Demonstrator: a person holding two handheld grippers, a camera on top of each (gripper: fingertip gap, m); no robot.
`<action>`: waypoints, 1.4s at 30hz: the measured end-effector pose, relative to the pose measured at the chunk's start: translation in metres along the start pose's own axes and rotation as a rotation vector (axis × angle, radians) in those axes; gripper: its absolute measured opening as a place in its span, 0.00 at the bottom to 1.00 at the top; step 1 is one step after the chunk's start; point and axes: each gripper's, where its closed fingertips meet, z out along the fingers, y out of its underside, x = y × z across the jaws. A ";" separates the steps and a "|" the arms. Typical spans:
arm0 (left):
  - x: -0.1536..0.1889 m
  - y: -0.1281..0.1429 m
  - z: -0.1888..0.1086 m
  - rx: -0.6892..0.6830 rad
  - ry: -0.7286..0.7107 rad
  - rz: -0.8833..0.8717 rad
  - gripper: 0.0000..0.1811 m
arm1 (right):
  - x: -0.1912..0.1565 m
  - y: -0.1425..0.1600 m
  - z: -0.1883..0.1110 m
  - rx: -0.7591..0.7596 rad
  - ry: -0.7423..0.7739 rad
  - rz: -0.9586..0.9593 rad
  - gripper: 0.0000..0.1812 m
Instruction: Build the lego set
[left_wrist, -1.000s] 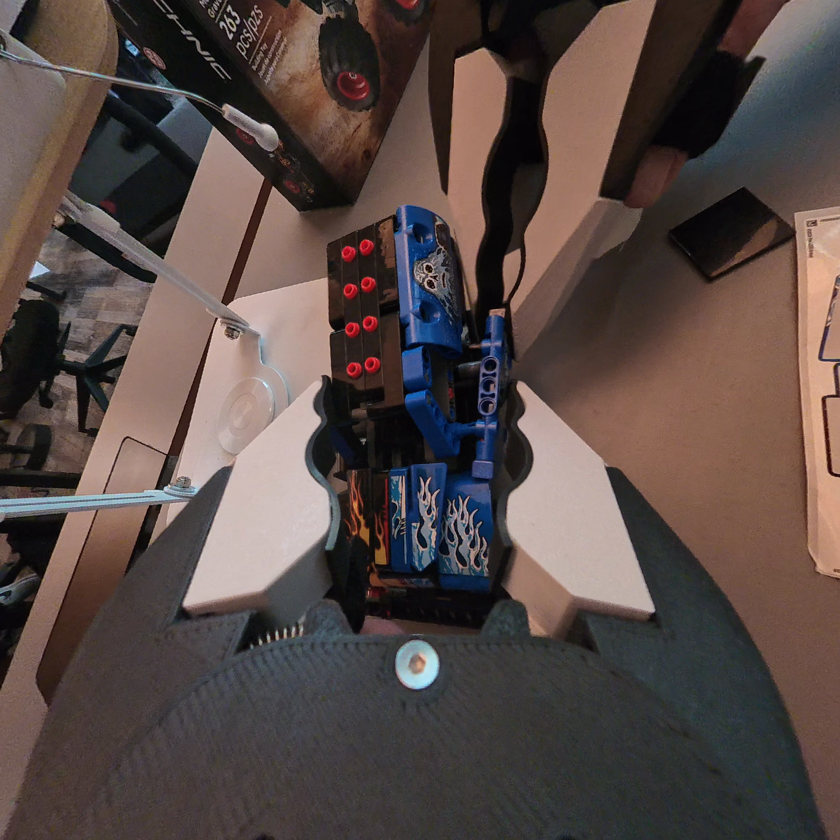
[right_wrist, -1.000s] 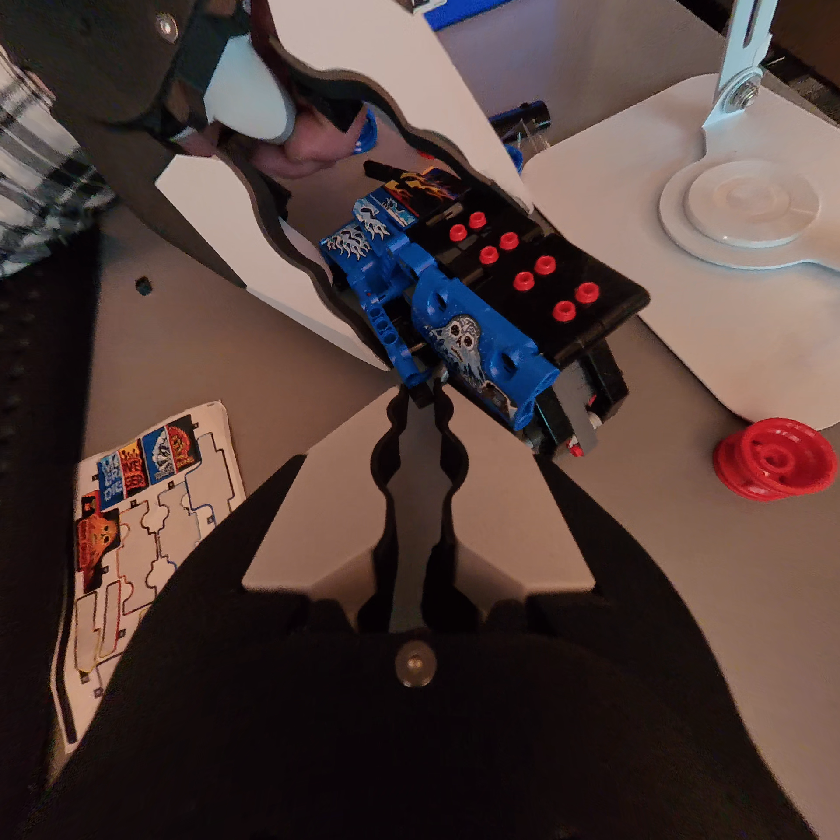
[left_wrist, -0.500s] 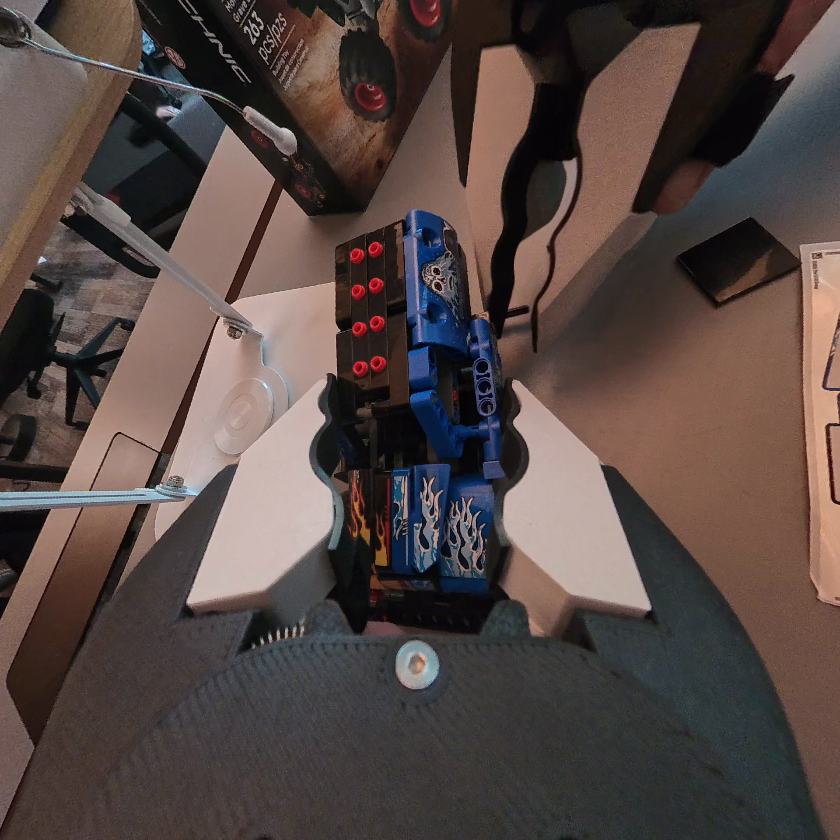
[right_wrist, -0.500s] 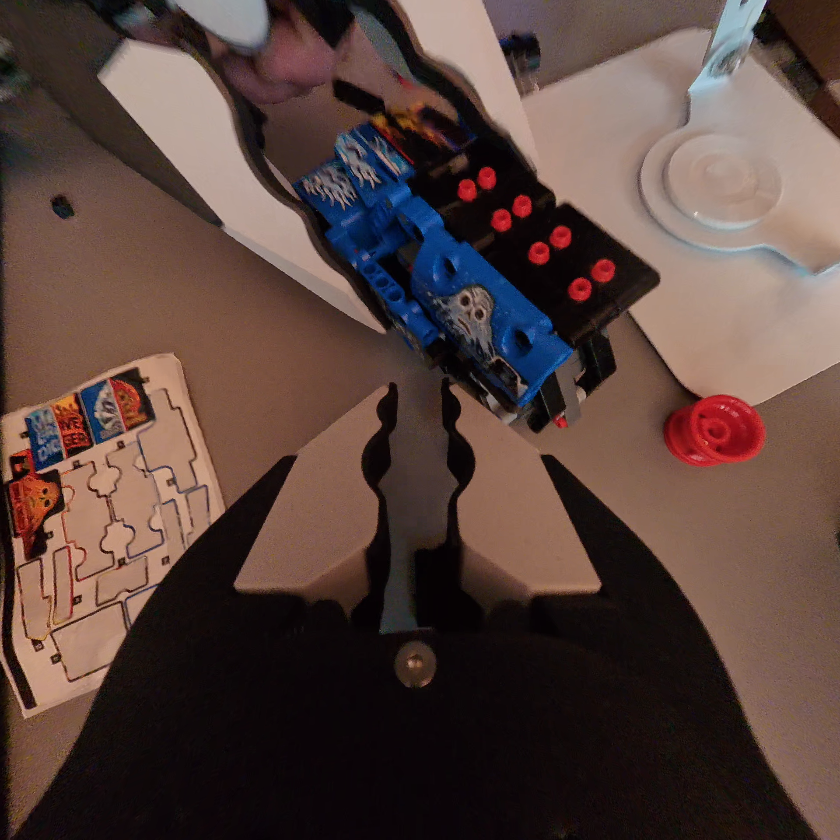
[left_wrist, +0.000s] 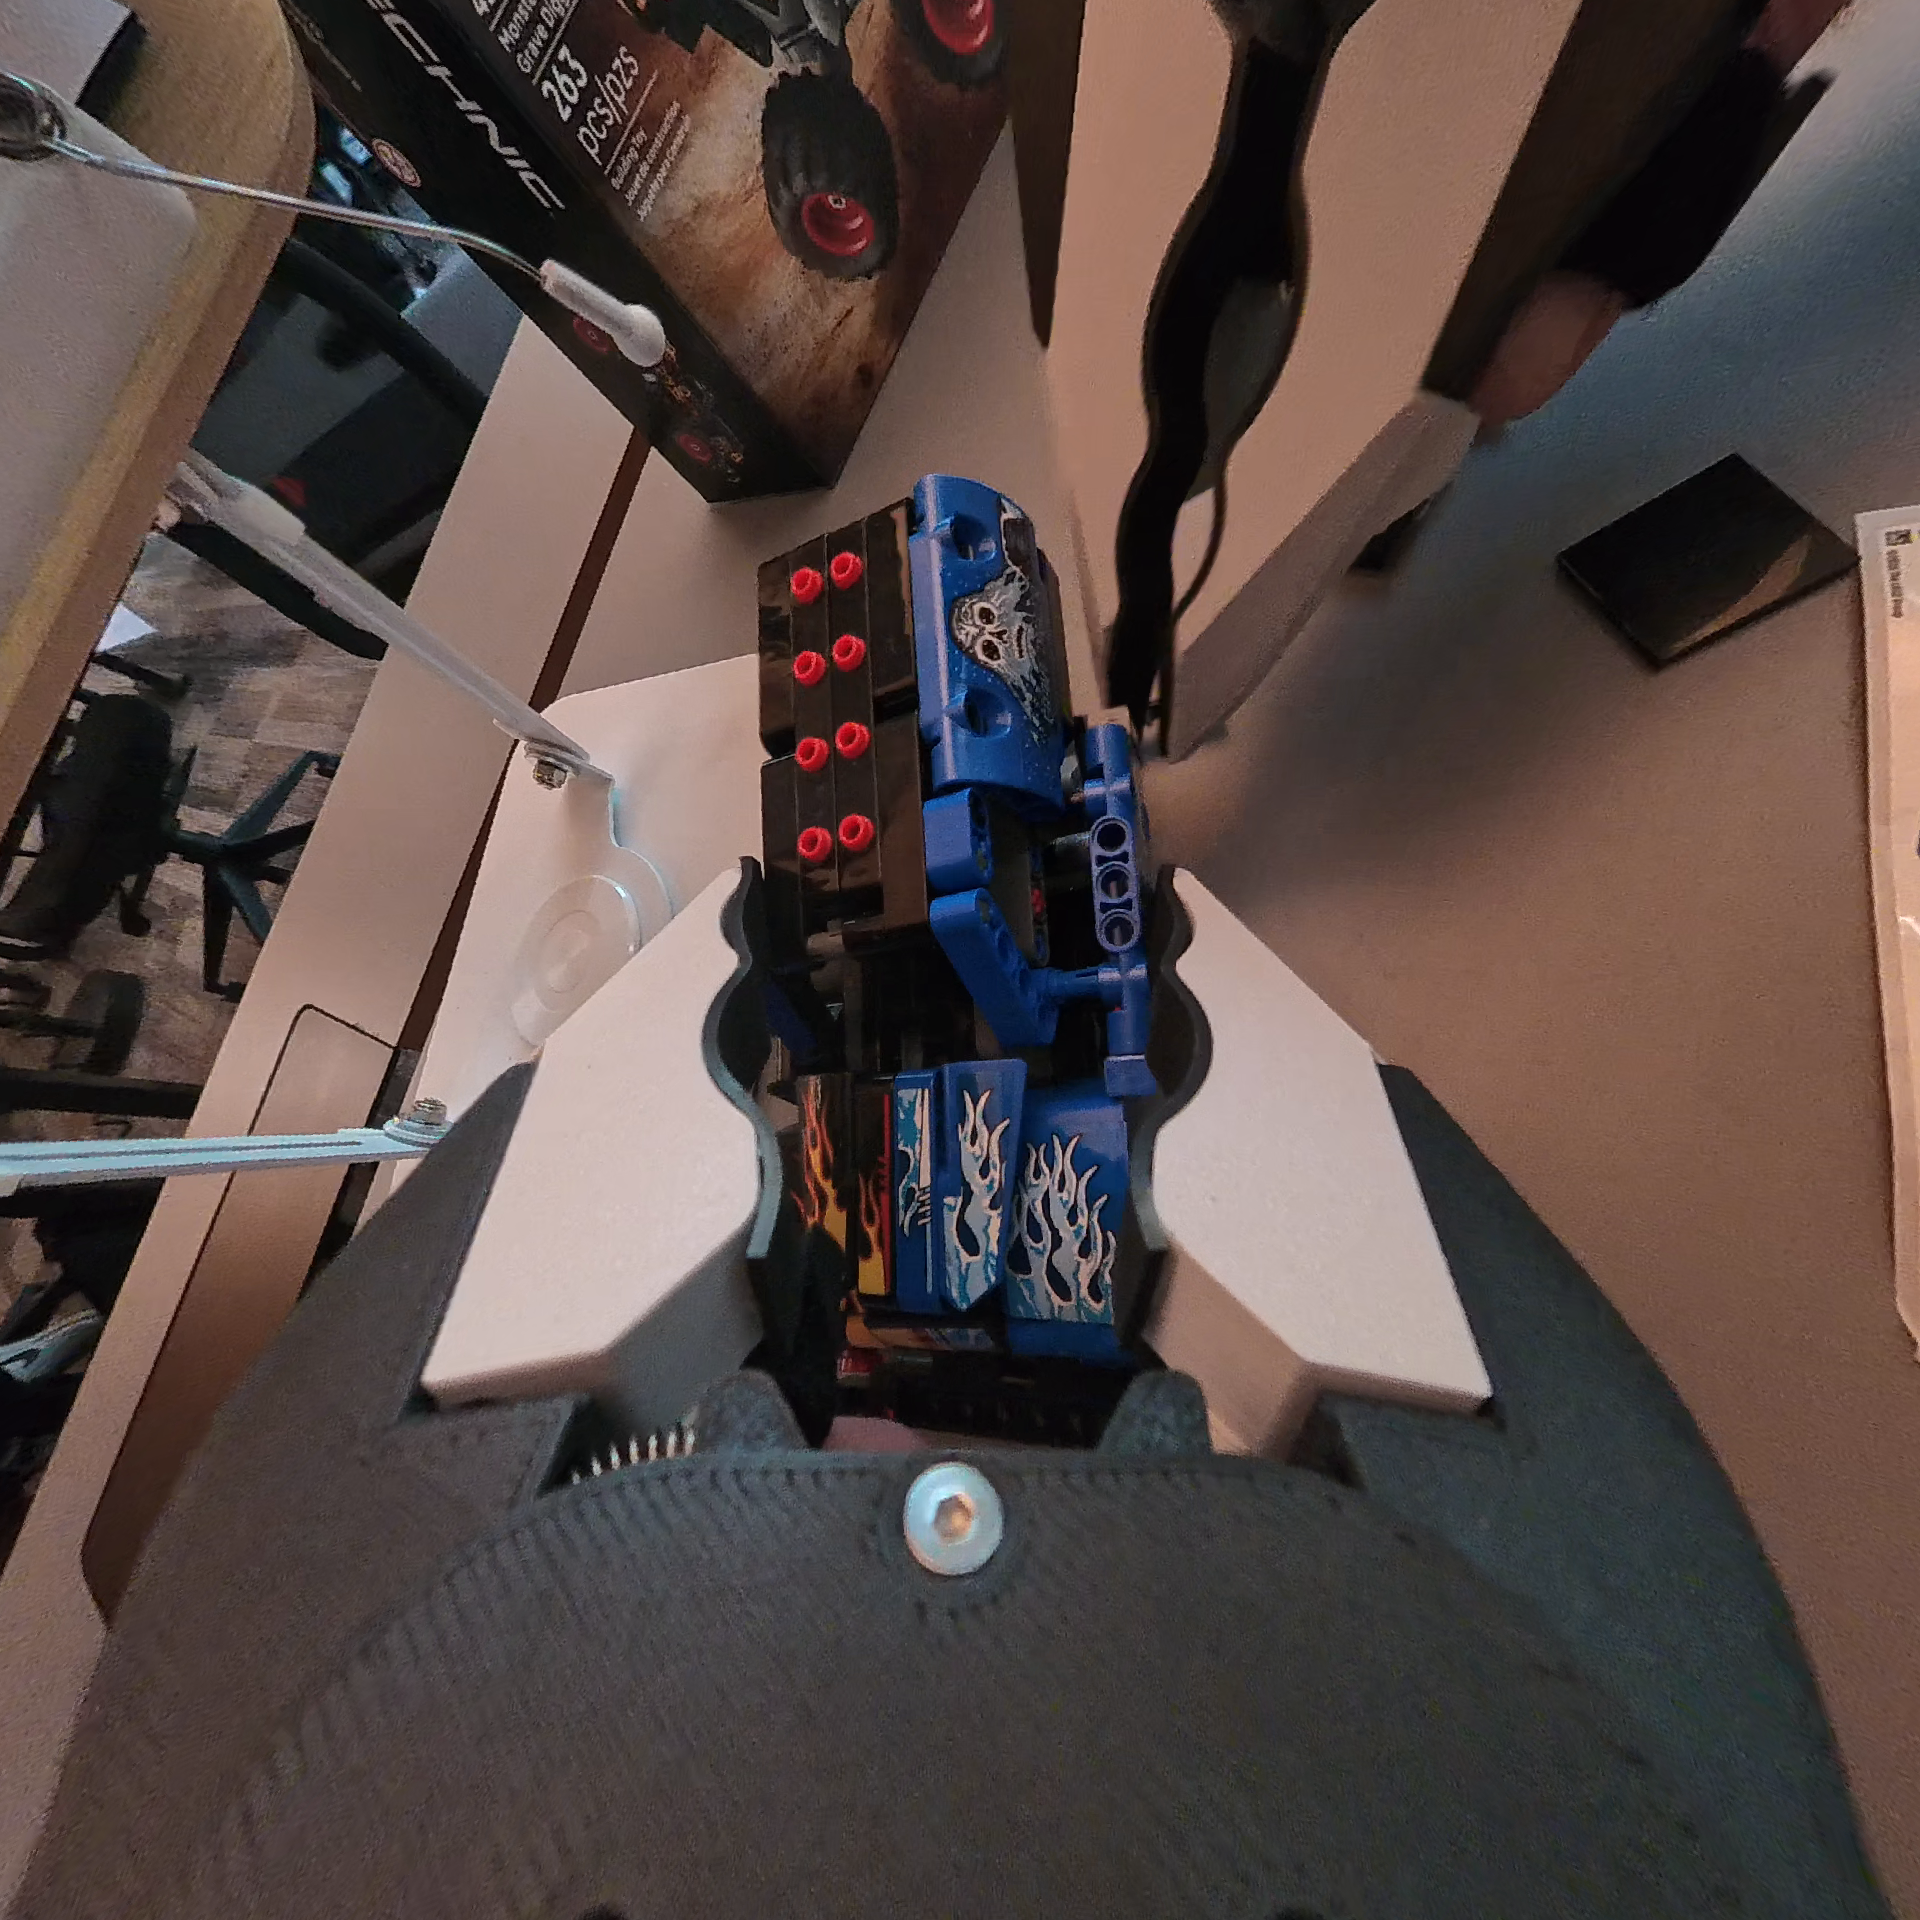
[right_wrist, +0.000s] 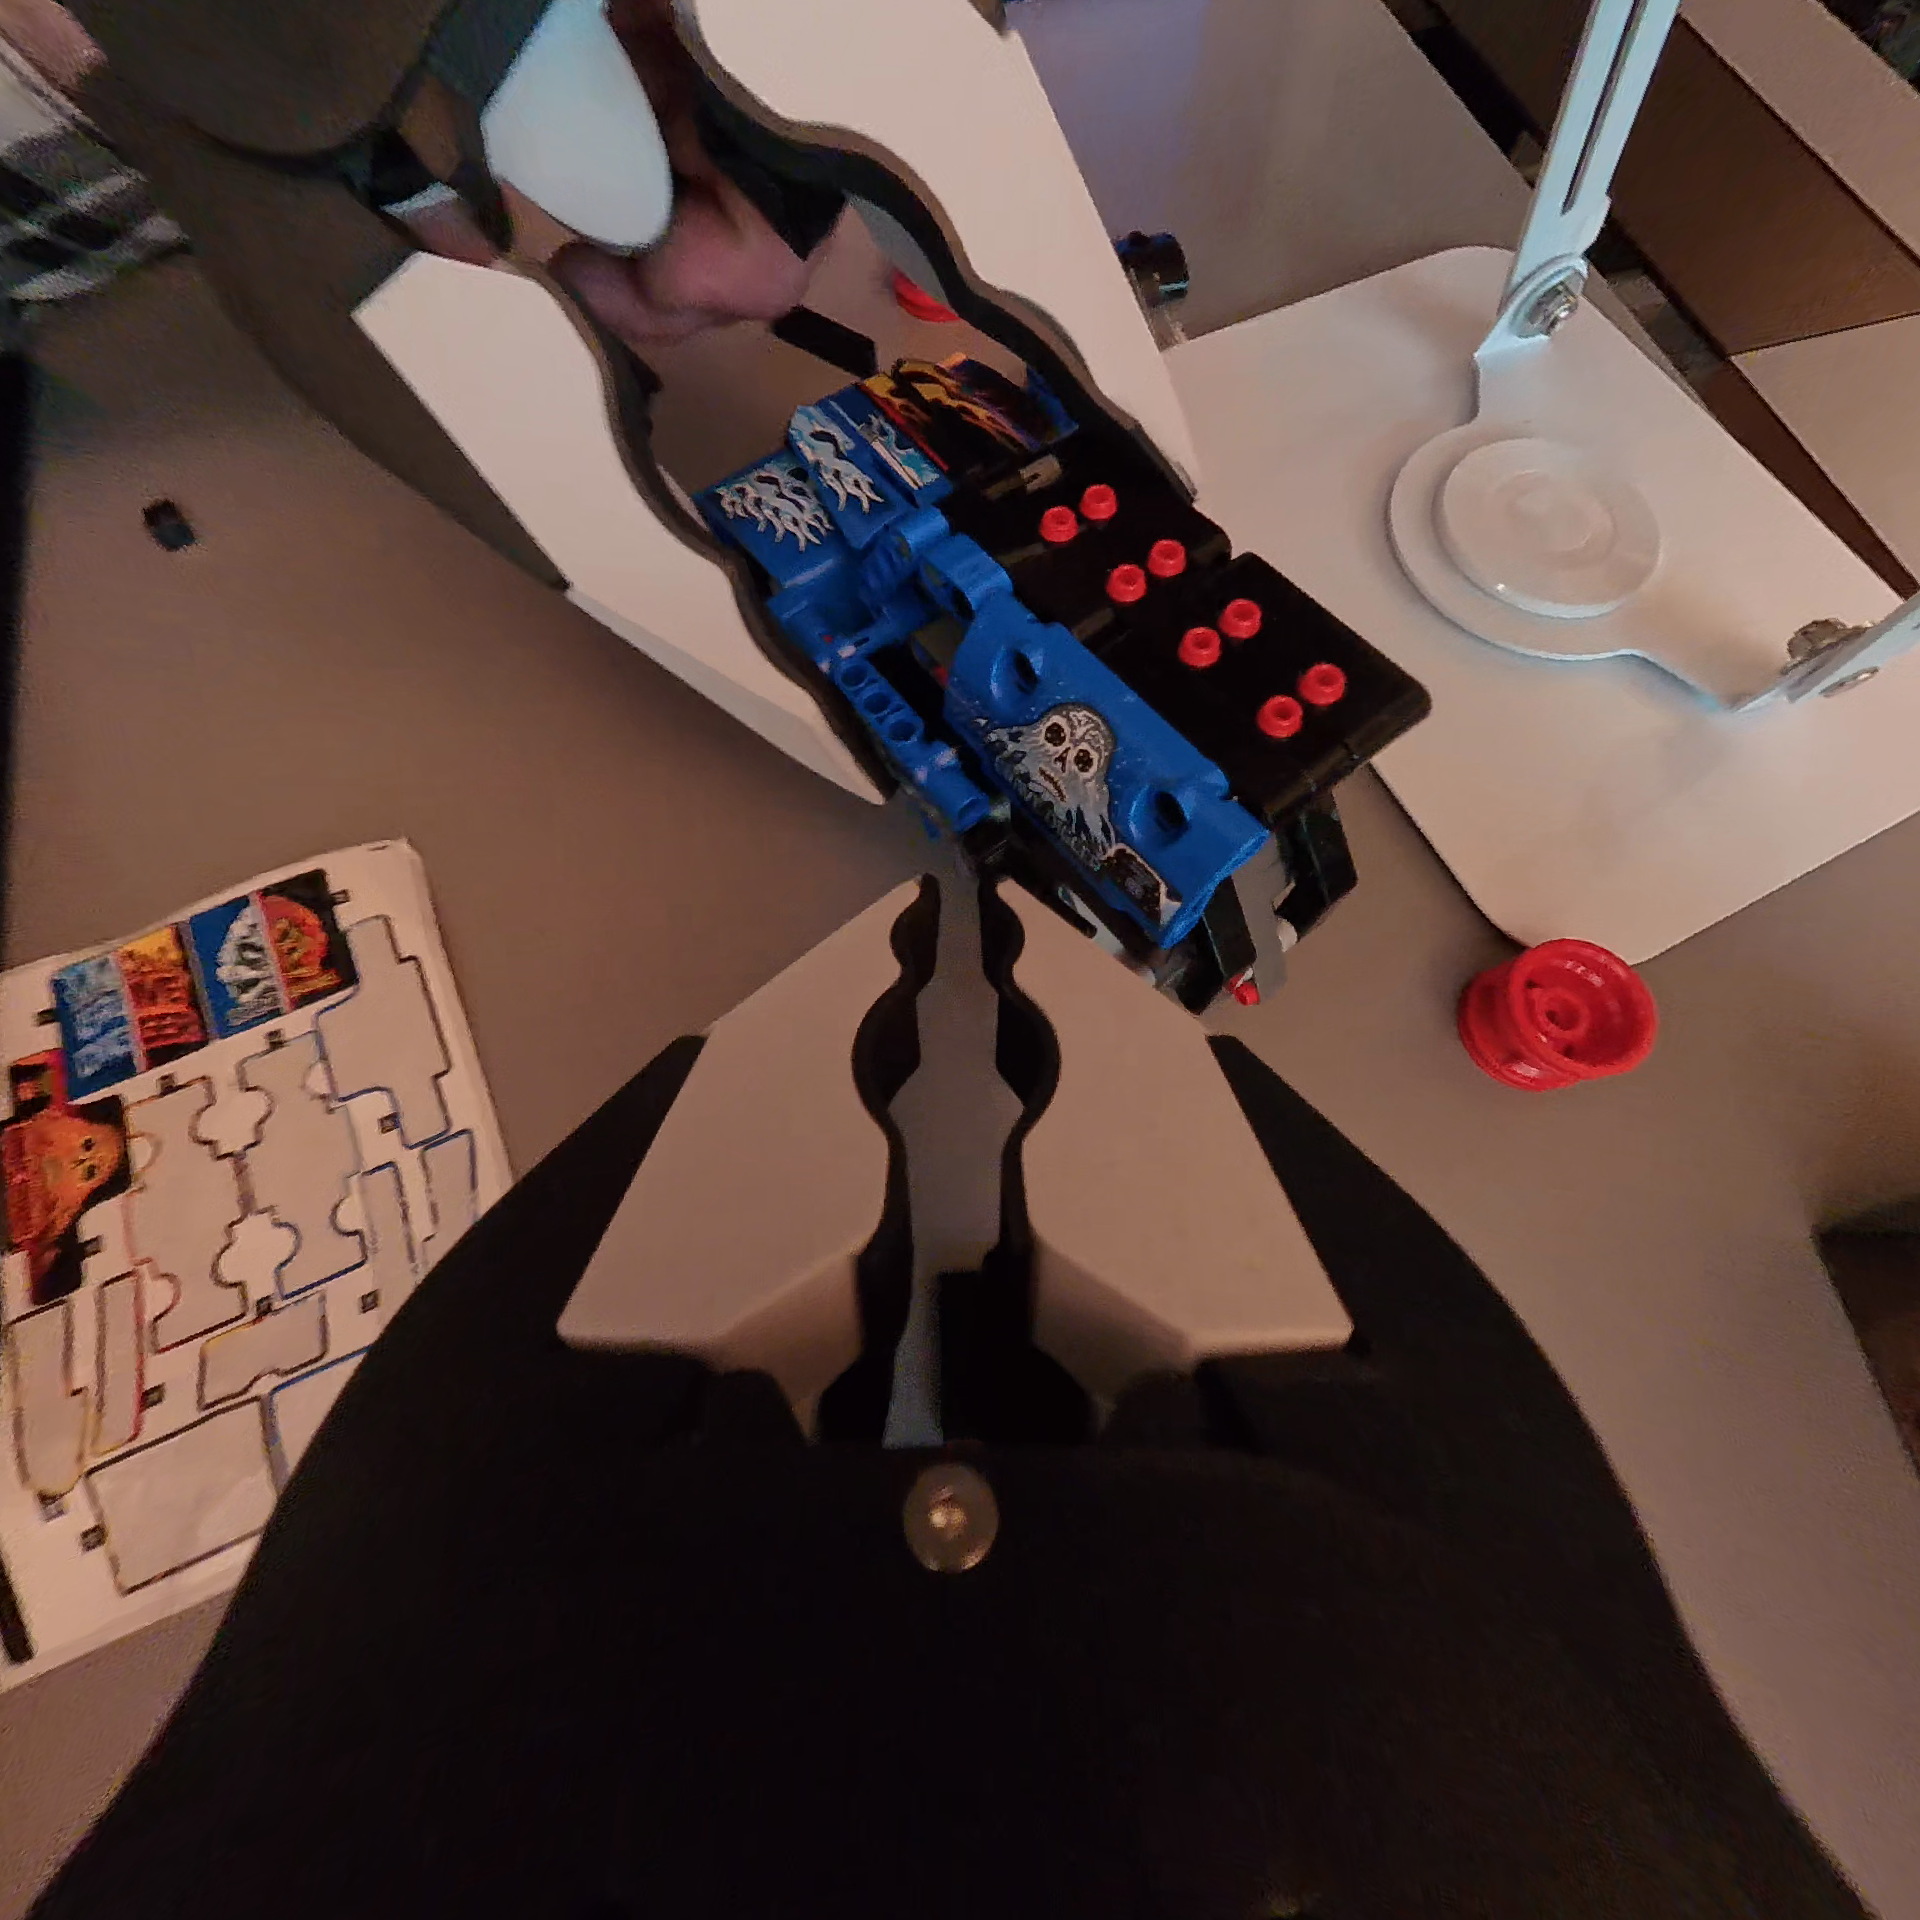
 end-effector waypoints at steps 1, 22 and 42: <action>0.000 0.000 0.000 0.005 0.002 -0.005 0.40 | -0.001 -0.003 -0.004 0.012 -0.009 0.001 0.04; 0.001 -0.002 0.002 0.007 0.003 0.013 0.39 | -0.014 -0.026 0.008 0.058 0.141 -0.640 0.00; 0.000 -0.001 -0.002 0.026 0.034 -0.063 0.38 | -0.011 -0.029 0.008 0.056 0.153 -0.555 0.00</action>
